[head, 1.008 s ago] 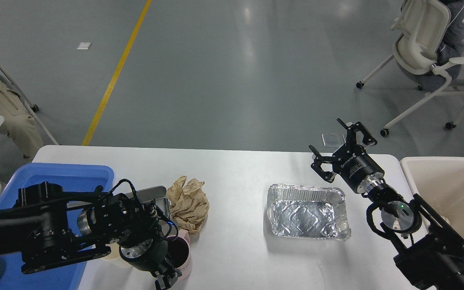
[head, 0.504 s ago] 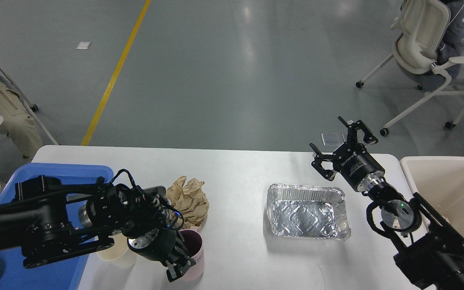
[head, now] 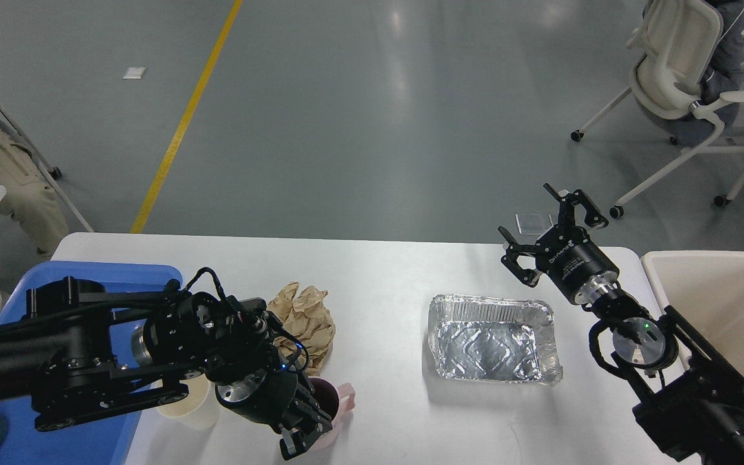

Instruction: Tidy desktop

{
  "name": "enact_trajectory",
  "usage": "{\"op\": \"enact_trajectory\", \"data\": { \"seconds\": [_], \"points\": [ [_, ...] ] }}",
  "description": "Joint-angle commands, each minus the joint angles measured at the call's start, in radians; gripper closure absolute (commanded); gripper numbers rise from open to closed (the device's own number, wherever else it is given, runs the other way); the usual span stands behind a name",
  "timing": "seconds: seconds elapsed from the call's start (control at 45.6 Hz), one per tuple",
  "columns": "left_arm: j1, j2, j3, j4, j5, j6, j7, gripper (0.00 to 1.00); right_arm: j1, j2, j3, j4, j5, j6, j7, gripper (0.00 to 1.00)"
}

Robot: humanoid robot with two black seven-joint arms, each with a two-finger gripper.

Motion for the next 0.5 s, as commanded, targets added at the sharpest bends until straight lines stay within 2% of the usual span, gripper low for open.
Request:
{"op": "enact_trajectory", "data": {
  "seconds": [0.0,0.131,0.241,0.307,0.394,0.482],
  "points": [
    [0.001,0.003,0.0,0.0,0.001,0.002,0.0,1.0,0.0,0.001,0.0,0.001,0.0,0.0,0.0,0.0],
    [0.01,0.022,-0.017,0.003,-0.002,0.004,0.011,1.0,0.0,0.0,0.0,-0.002,0.0,0.0,0.0,0.0],
    [0.046,0.051,-0.112,0.01,-0.042,0.016,0.024,0.99,-0.002,-0.002,-0.002,-0.003,0.0,0.0,0.0,0.0],
    [0.095,0.068,-0.221,0.012,-0.083,0.016,0.046,0.87,-0.002,-0.002,-0.002,-0.003,0.0,0.002,0.0,0.0],
    [0.167,0.092,-0.403,0.014,-0.175,0.013,0.078,0.63,-0.005,-0.002,-0.002,-0.003,0.0,0.002,0.0,0.0],
    [0.25,0.125,-0.59,0.015,-0.252,0.012,0.119,0.53,-0.009,0.0,-0.005,-0.003,0.0,0.002,0.0,0.0]
  ]
}}
